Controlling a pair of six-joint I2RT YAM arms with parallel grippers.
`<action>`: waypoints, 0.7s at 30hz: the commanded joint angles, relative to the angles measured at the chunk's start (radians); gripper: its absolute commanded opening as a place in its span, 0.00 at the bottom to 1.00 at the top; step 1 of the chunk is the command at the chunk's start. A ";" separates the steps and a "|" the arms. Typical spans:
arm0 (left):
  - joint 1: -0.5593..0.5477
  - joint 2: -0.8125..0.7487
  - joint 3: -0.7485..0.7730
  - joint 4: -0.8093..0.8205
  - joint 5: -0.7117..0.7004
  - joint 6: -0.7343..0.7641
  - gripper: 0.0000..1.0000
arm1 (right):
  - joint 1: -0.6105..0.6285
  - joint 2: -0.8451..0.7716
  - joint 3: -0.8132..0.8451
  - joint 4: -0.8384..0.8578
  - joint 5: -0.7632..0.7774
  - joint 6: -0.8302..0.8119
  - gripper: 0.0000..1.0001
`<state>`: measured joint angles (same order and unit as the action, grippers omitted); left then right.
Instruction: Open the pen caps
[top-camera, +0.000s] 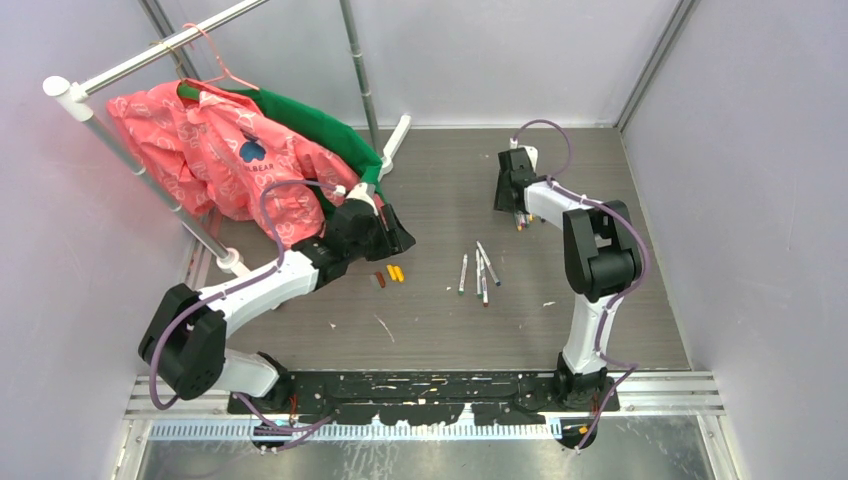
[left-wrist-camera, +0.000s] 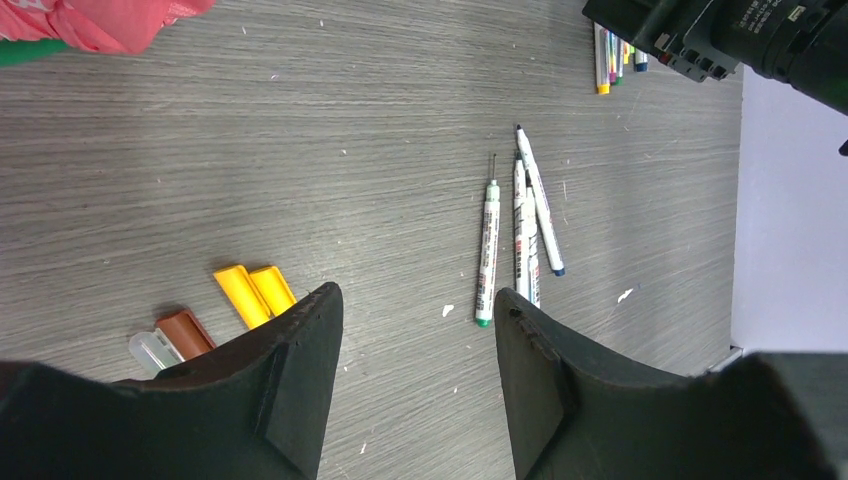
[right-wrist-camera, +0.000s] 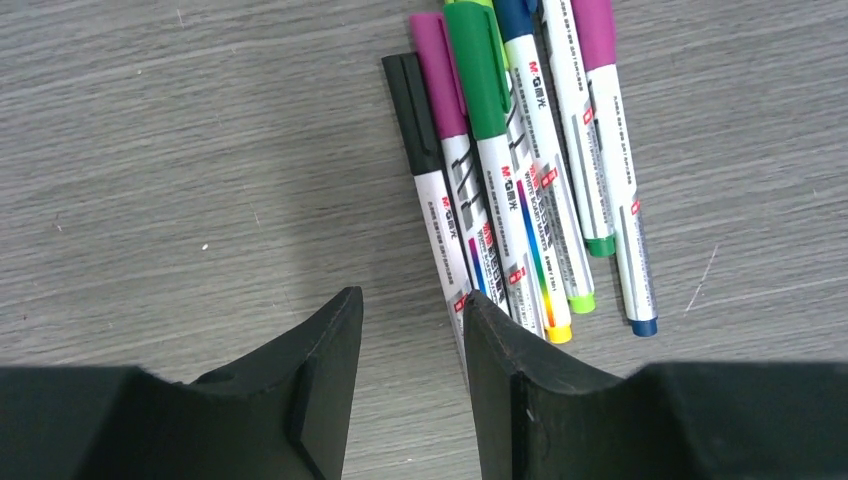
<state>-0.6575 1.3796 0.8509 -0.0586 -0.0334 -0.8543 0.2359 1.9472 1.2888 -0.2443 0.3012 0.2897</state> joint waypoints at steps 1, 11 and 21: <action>-0.004 -0.001 0.029 0.054 0.000 0.018 0.57 | -0.023 0.015 0.075 -0.021 -0.044 0.008 0.47; -0.005 -0.005 0.024 0.052 -0.001 0.008 0.57 | -0.043 0.061 0.120 -0.088 -0.103 0.033 0.46; -0.004 -0.030 0.008 0.053 -0.002 -0.010 0.57 | -0.043 0.072 0.100 -0.129 -0.133 0.069 0.35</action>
<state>-0.6575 1.3796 0.8509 -0.0559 -0.0334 -0.8574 0.1944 2.0167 1.3708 -0.3431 0.1936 0.3264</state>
